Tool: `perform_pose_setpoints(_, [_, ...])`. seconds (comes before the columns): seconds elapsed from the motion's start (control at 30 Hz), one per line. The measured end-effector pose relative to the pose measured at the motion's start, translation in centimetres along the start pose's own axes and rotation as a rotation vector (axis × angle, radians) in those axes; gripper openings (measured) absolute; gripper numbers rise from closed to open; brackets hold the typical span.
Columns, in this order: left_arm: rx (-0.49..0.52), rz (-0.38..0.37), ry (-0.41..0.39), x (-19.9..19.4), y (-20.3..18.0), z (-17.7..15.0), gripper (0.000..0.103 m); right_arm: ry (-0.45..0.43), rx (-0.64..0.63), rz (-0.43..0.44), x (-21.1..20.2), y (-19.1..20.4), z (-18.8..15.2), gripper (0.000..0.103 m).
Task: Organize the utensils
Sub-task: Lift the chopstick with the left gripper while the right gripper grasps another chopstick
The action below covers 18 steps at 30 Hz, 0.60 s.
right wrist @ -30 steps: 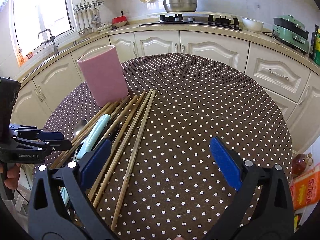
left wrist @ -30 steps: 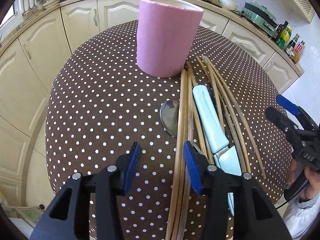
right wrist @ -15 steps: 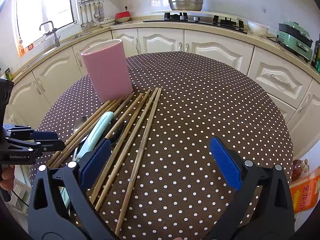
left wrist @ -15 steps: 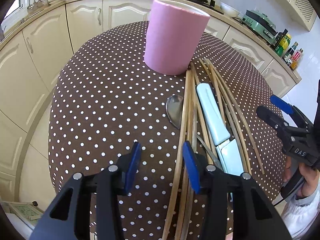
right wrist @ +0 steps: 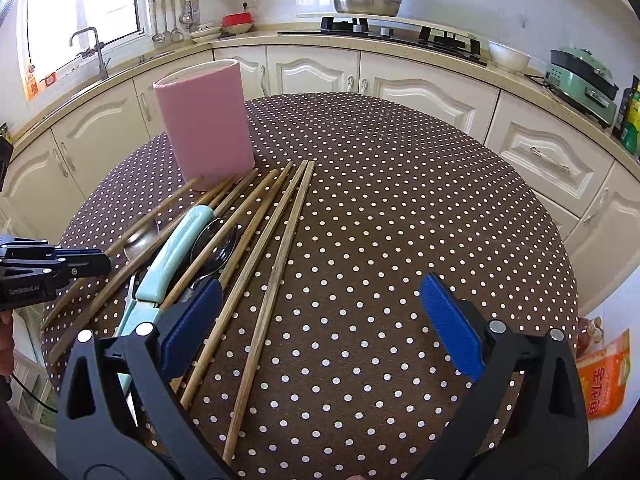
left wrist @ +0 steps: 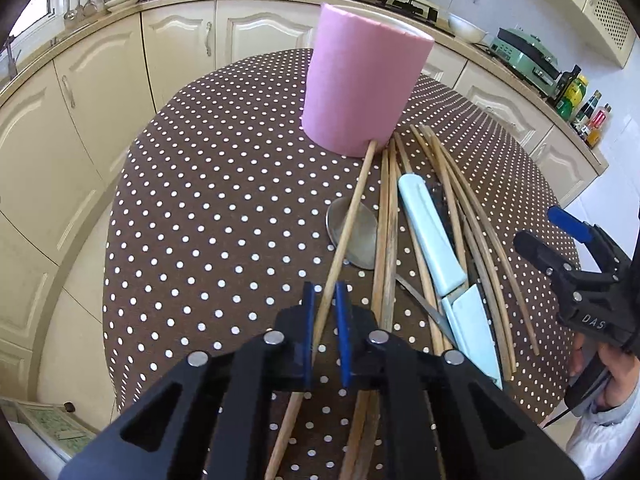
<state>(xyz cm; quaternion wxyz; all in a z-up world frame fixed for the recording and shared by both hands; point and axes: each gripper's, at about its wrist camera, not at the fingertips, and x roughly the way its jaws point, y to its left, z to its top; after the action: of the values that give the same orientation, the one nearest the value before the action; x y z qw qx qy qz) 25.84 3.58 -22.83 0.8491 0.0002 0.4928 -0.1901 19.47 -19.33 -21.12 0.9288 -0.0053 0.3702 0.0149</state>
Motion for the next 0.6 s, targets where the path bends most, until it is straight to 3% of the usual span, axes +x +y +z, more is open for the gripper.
perform_pose_setpoints(0.2, [0.098, 0.108, 0.001, 0.3, -1.9, 0.1, 0.012, 0.002, -0.01, -0.002, 0.1, 0.2, -0.2, 0.097])
perform_pose_setpoints(0.47, [0.068, 0.099, -0.026, 0.4, -1.6, 0.0, 0.011, 0.005, -0.011, 0.008, 0.1, 0.4, -0.3, 0.097])
perform_pose_setpoints(0.6, [-0.002, 0.069, -0.05, -0.3, -0.8, -1.1, 0.009, 0.002, -0.01, 0.019, 0.0, 0.4, -0.3, 0.097])
